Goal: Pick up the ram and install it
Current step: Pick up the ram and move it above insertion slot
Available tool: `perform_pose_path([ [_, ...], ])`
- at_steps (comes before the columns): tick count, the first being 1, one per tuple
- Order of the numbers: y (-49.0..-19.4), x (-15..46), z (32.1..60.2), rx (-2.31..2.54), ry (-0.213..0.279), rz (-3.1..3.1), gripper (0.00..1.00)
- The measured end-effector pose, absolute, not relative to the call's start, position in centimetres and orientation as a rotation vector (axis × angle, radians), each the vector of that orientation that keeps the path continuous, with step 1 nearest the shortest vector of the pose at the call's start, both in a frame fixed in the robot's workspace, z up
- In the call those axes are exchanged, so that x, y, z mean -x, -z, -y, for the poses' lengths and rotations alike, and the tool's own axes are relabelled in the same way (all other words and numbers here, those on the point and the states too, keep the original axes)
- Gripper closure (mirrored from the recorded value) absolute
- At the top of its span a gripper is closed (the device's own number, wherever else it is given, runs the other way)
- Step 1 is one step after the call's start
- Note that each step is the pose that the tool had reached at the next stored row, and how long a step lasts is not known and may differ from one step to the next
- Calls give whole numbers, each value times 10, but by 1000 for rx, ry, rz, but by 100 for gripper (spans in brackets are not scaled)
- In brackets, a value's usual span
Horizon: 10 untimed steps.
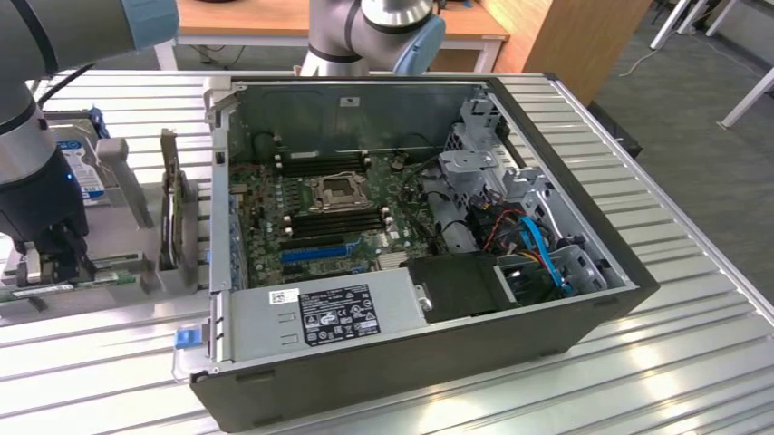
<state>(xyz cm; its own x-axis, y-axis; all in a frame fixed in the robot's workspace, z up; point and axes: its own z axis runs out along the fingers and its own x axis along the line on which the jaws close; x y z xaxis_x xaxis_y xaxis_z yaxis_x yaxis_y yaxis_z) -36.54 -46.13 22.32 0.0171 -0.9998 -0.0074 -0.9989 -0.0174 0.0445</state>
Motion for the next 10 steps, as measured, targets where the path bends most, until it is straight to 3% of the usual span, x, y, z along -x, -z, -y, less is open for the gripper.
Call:
perform_pose_path([
  [10,-259,365,461,-2221,56,2183,89],
])
